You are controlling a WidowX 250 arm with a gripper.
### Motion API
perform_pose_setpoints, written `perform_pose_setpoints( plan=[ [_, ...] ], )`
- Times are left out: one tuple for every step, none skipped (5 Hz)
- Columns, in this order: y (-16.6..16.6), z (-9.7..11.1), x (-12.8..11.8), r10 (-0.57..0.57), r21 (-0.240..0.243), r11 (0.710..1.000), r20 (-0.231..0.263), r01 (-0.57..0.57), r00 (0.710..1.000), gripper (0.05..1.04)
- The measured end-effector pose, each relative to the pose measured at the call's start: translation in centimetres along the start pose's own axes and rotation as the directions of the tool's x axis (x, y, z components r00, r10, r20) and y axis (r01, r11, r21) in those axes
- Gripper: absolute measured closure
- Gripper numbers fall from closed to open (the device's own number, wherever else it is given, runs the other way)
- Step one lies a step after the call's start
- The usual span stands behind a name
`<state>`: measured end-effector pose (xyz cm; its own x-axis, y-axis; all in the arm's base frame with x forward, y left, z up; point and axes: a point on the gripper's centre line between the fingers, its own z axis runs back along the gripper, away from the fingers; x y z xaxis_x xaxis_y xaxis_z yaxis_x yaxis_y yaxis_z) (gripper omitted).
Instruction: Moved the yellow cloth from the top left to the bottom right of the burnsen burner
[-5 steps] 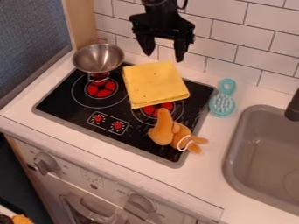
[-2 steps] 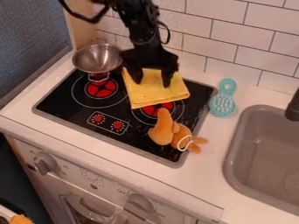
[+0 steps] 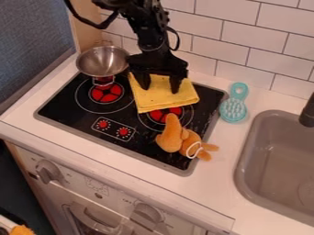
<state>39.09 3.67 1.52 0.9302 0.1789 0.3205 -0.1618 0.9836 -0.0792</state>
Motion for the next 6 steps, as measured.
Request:
perform_pose_setpoints(
  plan=[
    [-0.4,-0.1,-0.7,-0.02,-0.01,1.0,-0.026,0.019,0.999,0.083],
    [-0.9,0.3,-1.6,-0.035,-0.015,0.999,-0.043,0.035,0.998,0.085],
    [-1.3,0.9,-3.2,-0.04,-0.017,0.999,-0.065,0.038,0.997,0.085],
    [-1.4,1.5,-5.4,-0.023,-0.018,1.0,-0.096,0.021,0.995,0.085],
    [-1.6,2.1,-7.4,-0.021,0.009,1.0,-0.119,0.022,0.993,0.085],
    [-1.4,2.8,-9.5,-0.001,0.039,0.999,-0.138,0.007,0.99,0.085]
  ],
)
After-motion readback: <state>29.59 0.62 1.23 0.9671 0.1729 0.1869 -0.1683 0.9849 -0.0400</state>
